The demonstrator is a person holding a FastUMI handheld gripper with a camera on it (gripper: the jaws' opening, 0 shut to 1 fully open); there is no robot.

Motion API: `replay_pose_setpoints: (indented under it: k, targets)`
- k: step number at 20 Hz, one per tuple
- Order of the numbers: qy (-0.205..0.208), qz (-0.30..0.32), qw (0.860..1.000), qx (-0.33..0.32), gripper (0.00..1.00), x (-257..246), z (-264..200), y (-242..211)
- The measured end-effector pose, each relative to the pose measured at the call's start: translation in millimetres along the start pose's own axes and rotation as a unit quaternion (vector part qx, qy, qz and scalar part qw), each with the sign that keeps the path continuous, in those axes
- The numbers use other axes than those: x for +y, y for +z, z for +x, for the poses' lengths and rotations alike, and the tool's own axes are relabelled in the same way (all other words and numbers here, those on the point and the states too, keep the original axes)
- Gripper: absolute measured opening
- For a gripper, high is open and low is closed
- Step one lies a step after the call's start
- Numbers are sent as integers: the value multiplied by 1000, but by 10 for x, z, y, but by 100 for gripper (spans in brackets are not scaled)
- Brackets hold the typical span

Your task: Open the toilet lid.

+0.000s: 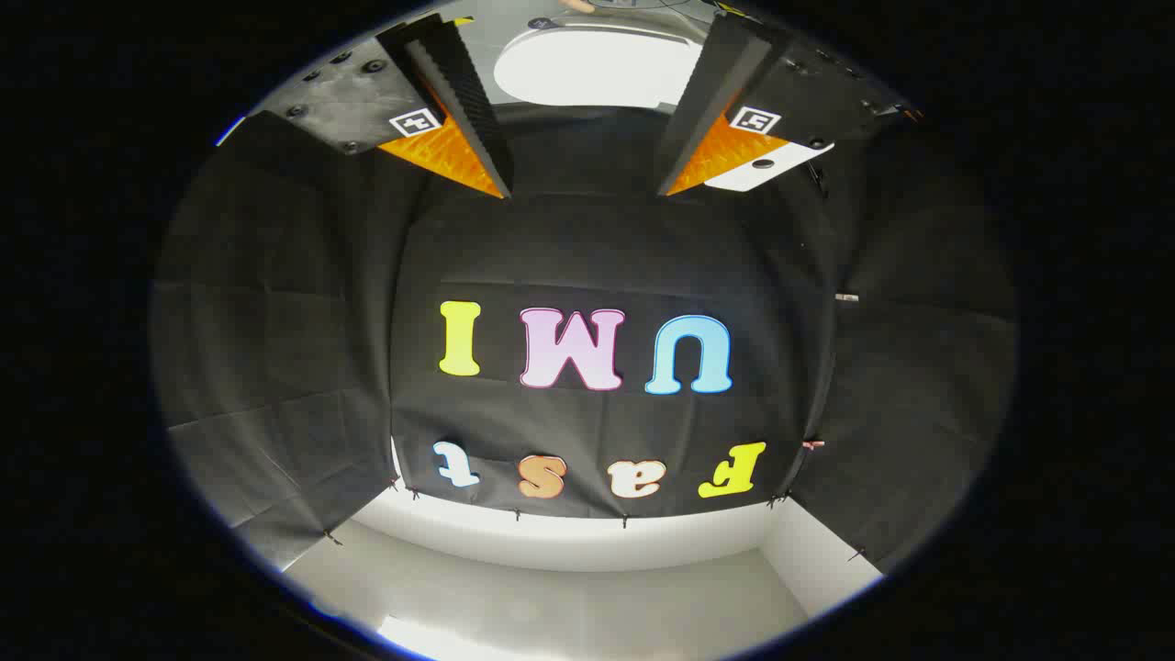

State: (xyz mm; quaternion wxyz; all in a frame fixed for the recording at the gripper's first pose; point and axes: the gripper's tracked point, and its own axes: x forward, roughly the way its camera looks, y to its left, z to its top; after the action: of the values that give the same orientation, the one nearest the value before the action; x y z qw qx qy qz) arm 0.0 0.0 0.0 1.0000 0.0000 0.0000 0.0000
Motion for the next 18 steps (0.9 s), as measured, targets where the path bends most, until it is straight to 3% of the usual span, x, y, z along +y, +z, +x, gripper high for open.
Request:
replay_pose_setpoints:
  k: [18]
  targets:
    - [-13,11,1000,-8,98,-46,-30,105]
